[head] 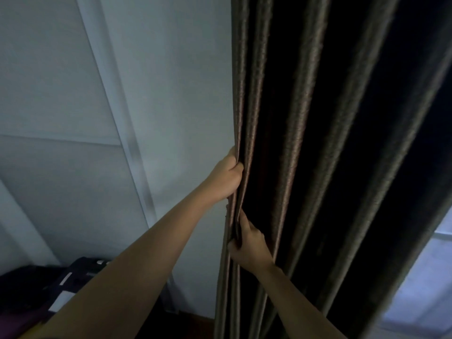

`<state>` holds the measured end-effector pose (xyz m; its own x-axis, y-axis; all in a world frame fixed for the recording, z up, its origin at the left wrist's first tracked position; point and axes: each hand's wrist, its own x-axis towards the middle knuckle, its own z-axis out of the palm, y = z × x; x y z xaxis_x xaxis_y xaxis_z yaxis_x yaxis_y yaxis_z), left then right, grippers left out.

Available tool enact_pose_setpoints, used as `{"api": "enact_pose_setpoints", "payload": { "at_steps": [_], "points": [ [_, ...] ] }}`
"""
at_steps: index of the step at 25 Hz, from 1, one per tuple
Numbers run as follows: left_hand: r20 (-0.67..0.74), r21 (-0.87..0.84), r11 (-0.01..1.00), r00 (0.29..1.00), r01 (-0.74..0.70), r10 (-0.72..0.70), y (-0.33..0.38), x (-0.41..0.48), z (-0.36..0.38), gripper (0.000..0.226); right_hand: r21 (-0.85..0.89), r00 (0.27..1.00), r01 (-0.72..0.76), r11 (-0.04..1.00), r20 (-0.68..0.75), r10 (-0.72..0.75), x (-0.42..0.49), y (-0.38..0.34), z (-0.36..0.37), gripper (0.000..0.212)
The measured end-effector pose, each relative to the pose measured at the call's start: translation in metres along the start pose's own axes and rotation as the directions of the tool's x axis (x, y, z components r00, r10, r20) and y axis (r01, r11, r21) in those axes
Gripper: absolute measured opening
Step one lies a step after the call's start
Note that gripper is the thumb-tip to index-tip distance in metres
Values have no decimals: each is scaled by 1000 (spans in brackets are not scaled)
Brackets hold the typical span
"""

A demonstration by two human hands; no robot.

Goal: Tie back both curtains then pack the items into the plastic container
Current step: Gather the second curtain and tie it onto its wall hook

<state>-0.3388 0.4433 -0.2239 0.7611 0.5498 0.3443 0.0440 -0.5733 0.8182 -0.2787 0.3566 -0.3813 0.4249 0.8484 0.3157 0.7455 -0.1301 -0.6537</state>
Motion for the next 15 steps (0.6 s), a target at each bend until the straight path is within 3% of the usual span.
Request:
{"api": "enact_pose_setpoints", "payload": {
  "at_steps": [4,6,9,10,13,15],
  "points": [
    [15,-45,999,1000,9,-8,4,-2,4,47,7,996,3,1000,-91,-2,0,-7,18,79],
    [38,-119,991,997,68,-64,5,-3,3,45,-158,976,-58,986,-218,22,4,-9,27,71],
    [98,-254,954,985,161,-140,7,-6,-3,32,-225,971,-161,961,-210,113,12,-9,45,73],
    [104,-198,970,987,143,-124,6,-7,-4,31,-262,977,-148,954,-190,99,12,-4,56,74],
    [51,237,971,998,12,-25,1,-8,-5,38,-331,987,-148,932,-112,117,-4,-5,72,95],
    [0,353,936,1000,-1,1,-10,-6,-11,29,-358,996,-61,932,-89,31,-15,-7,62,94]
  ]
}}
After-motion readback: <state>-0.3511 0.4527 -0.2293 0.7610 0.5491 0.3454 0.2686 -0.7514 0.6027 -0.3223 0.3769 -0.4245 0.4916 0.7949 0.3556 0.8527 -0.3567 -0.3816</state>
